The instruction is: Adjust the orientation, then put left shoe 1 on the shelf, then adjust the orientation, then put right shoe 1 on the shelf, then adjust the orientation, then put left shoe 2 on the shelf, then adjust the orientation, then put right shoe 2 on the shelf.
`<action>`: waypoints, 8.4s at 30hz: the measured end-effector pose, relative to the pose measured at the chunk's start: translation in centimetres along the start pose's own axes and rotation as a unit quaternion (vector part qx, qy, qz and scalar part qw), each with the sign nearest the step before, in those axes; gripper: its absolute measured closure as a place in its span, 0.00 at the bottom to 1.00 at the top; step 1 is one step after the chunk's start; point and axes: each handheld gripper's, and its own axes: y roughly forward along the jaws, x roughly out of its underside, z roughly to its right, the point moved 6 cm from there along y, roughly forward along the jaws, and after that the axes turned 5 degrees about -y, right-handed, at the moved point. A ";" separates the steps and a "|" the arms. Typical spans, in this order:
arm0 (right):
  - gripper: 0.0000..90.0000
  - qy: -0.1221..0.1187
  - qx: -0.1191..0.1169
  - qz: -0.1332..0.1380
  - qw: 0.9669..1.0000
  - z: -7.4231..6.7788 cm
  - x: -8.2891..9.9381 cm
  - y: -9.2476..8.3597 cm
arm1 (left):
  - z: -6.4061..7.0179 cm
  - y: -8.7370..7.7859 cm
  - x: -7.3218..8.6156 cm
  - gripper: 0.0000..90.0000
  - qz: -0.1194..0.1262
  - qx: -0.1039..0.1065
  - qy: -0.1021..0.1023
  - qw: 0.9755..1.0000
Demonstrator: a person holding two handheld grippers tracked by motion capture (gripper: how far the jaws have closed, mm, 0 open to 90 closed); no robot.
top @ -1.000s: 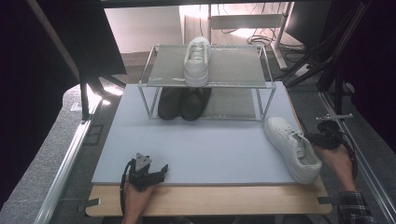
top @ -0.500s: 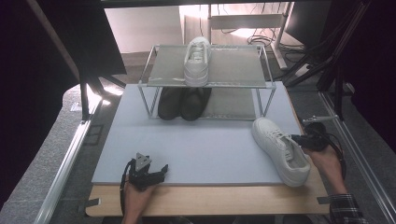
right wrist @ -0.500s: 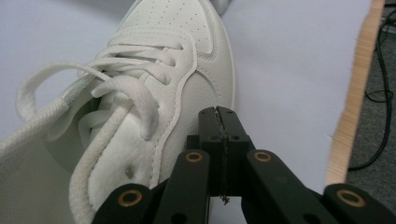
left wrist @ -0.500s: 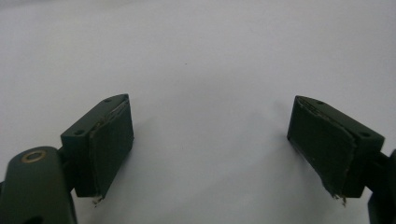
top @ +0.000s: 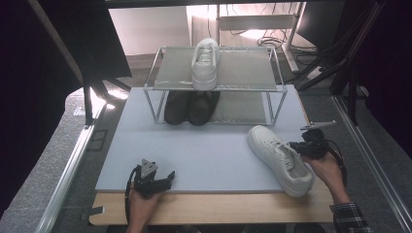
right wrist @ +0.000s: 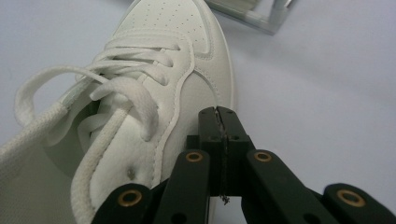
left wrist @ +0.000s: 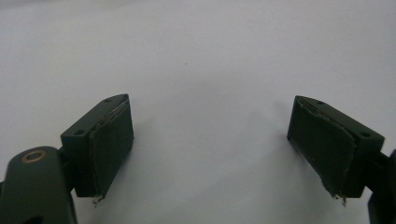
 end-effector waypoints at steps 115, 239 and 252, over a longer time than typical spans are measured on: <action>0.54 -0.073 -0.139 0.014 0.987 -11.7 -1.2 -0.3 | 0.0 0.0 0.0 0.16 0.000 0.000 0.000 1.000; 0.93 0.188 -0.240 0.140 0.942 -5.9 -12.6 -9.6 | 0.0 0.0 0.0 0.16 0.000 0.000 0.000 1.000; 0.93 0.194 -0.228 0.164 0.940 -5.2 -15.1 -11.2 | 0.0 0.0 0.0 0.16 0.000 0.000 0.000 1.000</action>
